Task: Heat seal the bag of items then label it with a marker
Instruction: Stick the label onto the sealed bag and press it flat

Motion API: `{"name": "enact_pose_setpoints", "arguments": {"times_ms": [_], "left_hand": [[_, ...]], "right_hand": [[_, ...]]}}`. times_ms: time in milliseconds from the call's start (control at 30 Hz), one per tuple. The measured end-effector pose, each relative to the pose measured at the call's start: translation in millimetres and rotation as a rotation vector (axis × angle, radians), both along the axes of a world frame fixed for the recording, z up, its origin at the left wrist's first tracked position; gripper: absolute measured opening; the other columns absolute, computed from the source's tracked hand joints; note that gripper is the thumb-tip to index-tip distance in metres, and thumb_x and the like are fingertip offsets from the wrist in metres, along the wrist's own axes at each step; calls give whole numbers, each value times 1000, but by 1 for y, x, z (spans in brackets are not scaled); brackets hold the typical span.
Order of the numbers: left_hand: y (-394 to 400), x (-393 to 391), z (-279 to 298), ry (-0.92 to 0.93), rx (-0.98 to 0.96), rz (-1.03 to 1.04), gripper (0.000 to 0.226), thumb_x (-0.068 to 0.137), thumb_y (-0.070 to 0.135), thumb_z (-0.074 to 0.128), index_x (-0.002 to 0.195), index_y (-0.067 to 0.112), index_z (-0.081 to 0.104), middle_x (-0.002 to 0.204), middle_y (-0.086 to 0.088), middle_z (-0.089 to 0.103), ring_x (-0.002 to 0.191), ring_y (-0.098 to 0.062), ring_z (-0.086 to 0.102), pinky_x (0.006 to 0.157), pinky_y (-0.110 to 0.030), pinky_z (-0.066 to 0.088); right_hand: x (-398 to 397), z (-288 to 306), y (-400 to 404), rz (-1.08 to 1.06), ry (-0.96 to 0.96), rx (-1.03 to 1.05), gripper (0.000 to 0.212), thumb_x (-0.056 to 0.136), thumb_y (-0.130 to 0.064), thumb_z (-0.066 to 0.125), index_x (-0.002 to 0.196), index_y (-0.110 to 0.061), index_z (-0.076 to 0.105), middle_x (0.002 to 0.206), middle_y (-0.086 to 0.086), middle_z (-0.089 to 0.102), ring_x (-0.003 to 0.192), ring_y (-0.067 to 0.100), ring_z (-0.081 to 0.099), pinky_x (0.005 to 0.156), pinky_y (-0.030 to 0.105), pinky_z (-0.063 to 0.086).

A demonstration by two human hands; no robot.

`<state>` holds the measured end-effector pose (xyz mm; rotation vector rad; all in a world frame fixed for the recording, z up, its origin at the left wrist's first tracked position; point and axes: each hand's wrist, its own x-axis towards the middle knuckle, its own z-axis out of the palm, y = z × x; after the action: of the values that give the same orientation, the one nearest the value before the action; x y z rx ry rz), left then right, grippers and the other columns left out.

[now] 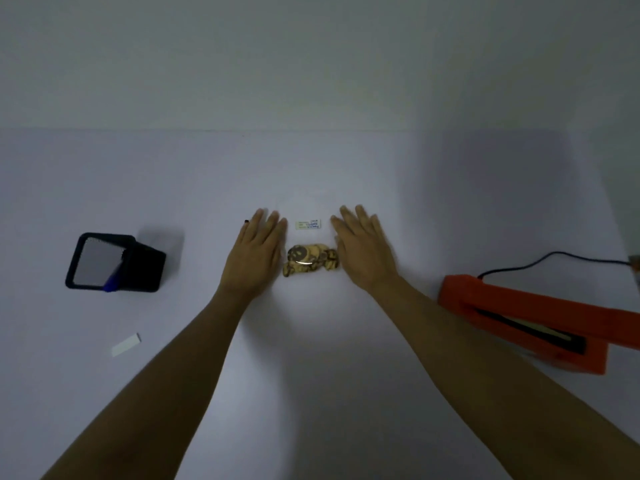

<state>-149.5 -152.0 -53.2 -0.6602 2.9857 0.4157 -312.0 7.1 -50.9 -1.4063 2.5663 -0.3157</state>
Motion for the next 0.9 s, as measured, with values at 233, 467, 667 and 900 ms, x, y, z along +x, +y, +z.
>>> {"name": "enact_pose_setpoints", "arguments": {"times_ms": [233,467,667,900], "left_hand": [[-22,-7,-15,81,38,54,52,99,31,21,147,14,32,155,-8,30,146,-26,22,119,-44,20],[-24,-5,-25,110,56,74,51,100,29,22,148,15,29,156,-4,27,147,-22,19,120,-39,12],[-19,-6,-8,114,147,174,54,99,31,18,150,13,20,158,-6,22,147,-21,19,120,-35,14],[25,25,38,54,139,257,58,98,36,16,150,10,19,158,-9,19,147,-24,18,120,-35,13]], "right_hand": [[-7,-6,-25,-32,-62,-85,40,100,-14,40,140,-7,45,149,15,40,141,36,28,116,50,20],[-8,-9,-25,-57,-189,-137,42,100,-10,40,142,-9,42,152,15,34,144,35,21,119,51,13],[-14,12,-23,-72,-403,-86,48,103,-24,34,150,-18,24,158,8,23,147,25,13,119,41,11],[23,30,31,-104,-365,-15,57,101,-37,37,151,-15,20,158,9,22,146,24,17,119,36,17]]}}
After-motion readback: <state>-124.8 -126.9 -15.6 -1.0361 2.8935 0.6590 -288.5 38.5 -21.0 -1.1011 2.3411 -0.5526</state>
